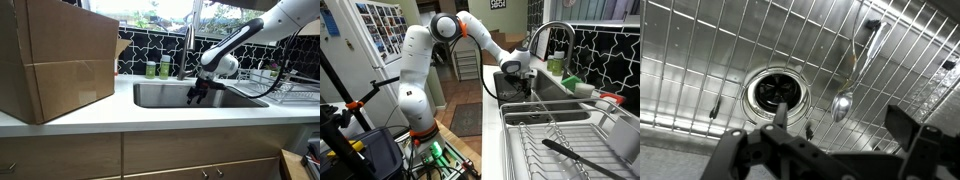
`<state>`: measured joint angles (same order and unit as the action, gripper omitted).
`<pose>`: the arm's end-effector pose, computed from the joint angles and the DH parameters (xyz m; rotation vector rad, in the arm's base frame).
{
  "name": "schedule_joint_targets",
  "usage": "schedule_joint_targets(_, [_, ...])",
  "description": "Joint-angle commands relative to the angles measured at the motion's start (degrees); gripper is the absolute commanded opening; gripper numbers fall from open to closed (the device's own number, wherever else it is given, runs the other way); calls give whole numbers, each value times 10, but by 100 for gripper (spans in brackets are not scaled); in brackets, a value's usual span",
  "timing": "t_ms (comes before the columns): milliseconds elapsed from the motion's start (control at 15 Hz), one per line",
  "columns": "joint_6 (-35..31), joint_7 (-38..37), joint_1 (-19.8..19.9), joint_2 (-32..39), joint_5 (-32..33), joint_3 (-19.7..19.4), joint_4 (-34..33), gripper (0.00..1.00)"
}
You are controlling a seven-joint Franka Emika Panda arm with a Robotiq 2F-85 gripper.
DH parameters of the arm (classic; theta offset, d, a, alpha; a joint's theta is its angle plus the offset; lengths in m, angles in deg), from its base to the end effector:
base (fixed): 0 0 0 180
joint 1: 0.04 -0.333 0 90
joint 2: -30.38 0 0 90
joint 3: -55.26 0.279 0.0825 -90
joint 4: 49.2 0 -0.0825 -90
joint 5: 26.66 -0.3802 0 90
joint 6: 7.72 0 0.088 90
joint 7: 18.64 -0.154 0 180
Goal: Pick up the silver spoon from the sink and put it in the dish rack
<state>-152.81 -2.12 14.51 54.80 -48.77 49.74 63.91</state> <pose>0.5811 -0.2064 0.1889 -2.9325 0.5233 -0.2890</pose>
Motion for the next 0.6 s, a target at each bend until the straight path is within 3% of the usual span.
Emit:
schedule_joint_targets(0, [-2,37,30,75,0,37,-69,100])
schedule_joint_targets(533, [12,-15,24,181,21,58,-174,100])
